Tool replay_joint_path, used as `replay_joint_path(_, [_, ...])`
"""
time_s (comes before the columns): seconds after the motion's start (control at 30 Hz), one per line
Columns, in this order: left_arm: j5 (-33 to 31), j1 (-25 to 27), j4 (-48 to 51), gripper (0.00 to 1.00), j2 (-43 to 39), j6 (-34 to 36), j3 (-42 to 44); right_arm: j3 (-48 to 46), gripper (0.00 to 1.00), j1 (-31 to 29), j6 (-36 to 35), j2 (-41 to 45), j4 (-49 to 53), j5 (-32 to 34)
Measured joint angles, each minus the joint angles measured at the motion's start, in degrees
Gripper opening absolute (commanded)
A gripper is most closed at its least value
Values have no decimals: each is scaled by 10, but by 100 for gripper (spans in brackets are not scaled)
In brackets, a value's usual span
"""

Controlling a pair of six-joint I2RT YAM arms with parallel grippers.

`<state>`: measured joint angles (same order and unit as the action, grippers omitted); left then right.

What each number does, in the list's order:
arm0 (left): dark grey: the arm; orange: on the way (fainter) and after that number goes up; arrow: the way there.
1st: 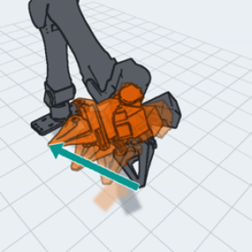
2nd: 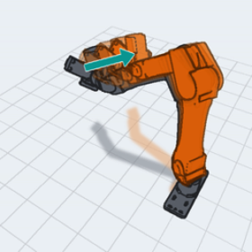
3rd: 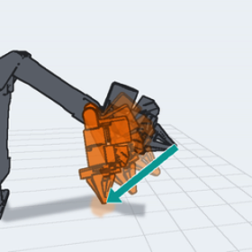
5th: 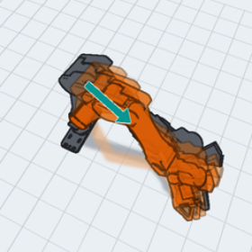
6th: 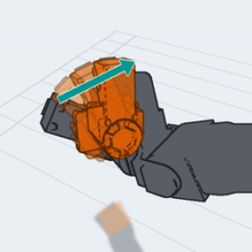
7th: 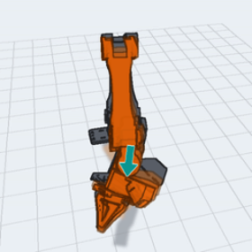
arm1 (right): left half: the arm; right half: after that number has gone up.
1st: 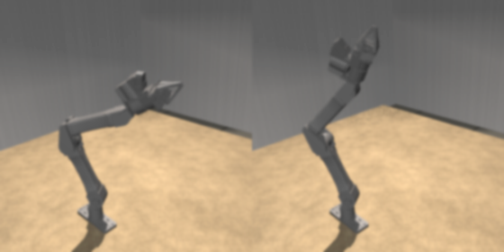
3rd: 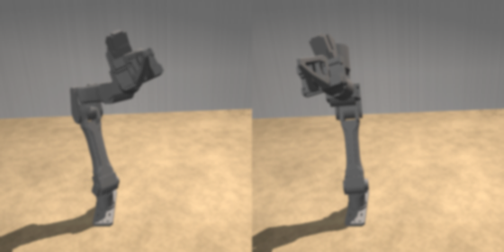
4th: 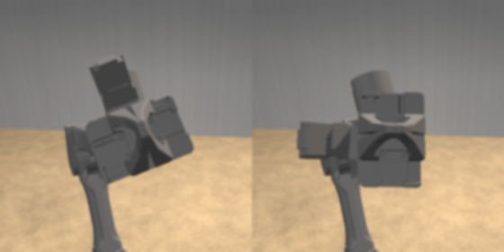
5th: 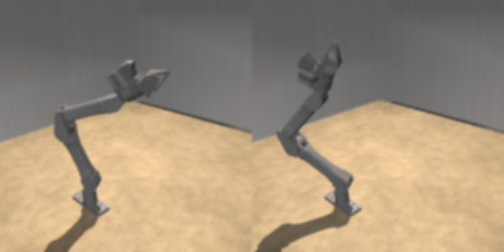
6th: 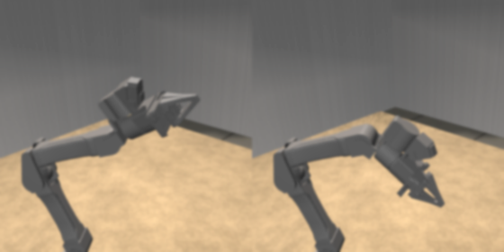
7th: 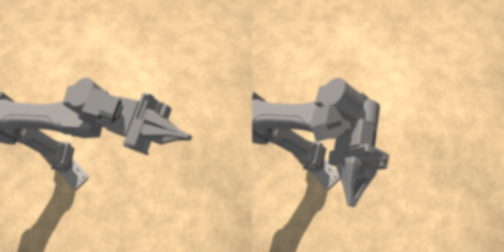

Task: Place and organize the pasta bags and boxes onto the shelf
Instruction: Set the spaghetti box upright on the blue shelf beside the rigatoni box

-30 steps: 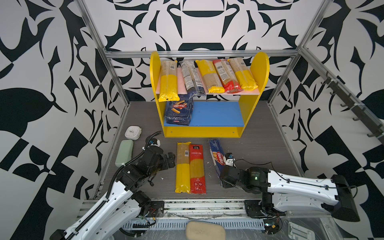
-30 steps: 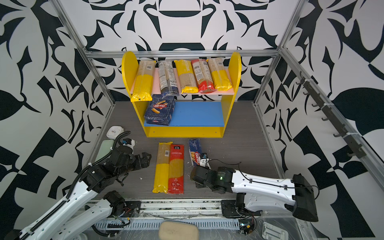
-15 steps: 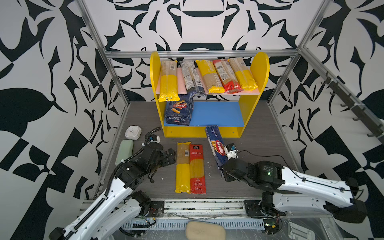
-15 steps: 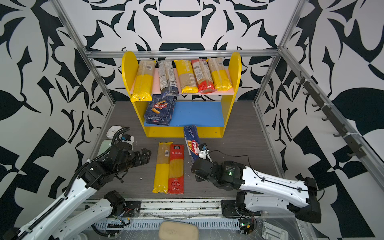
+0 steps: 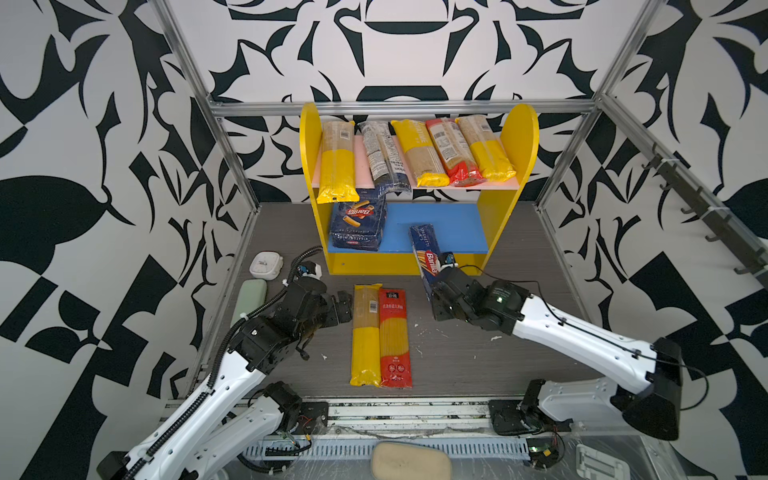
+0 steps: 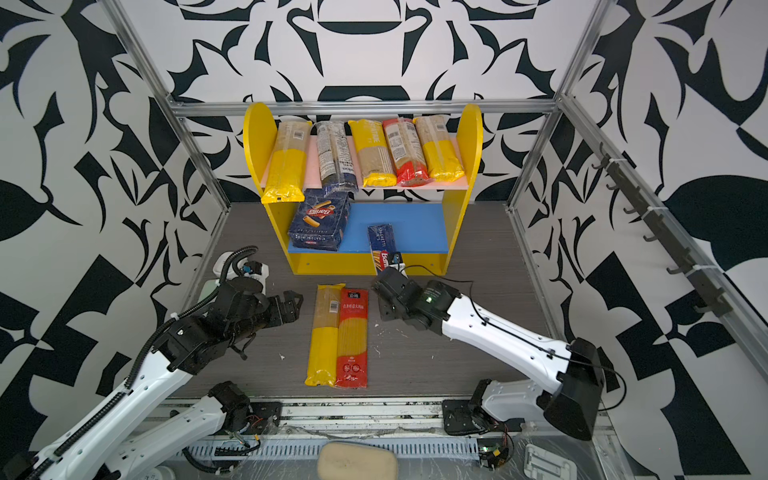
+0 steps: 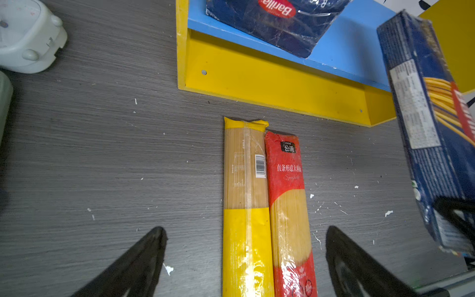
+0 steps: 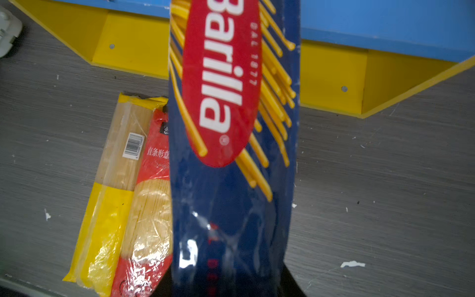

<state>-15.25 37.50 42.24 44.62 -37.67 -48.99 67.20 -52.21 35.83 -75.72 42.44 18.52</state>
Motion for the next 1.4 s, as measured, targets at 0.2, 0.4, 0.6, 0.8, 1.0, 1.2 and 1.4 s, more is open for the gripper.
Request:
replay_joint_path(0.2, [-3, 0, 1, 99, 10, 11, -25, 79, 0, 52, -50, -88, -48, -15])
replay_joint_path(0.4, [-7, 0, 2, 99, 21, 21, -37, 129, 0, 86, -65, -165, -92, -16])
replay_joint_path(0.6, [-7, 0, 2, 99, 31, 31, -37, 172, 1, 95, -64, -237, -106, -10])
replay_joint_path(0.8, [-15, 0, 2, 99, 30, 37, -37, 234, 5, 94, -53, -286, -110, -4])
replay_joint_path(1.0, [-19, 0, 5, 99, 8, 41, -37, 283, 29, 94, -32, -329, -106, 3])
replay_joint_path(1.2, [-24, 0, 18, 99, -9, 44, -37, 296, 70, 93, -17, -339, -111, 12])
replay_joint_path(1.4, [-26, 0, 28, 99, -17, 47, -37, 298, 74, 93, -8, -321, -144, 21])
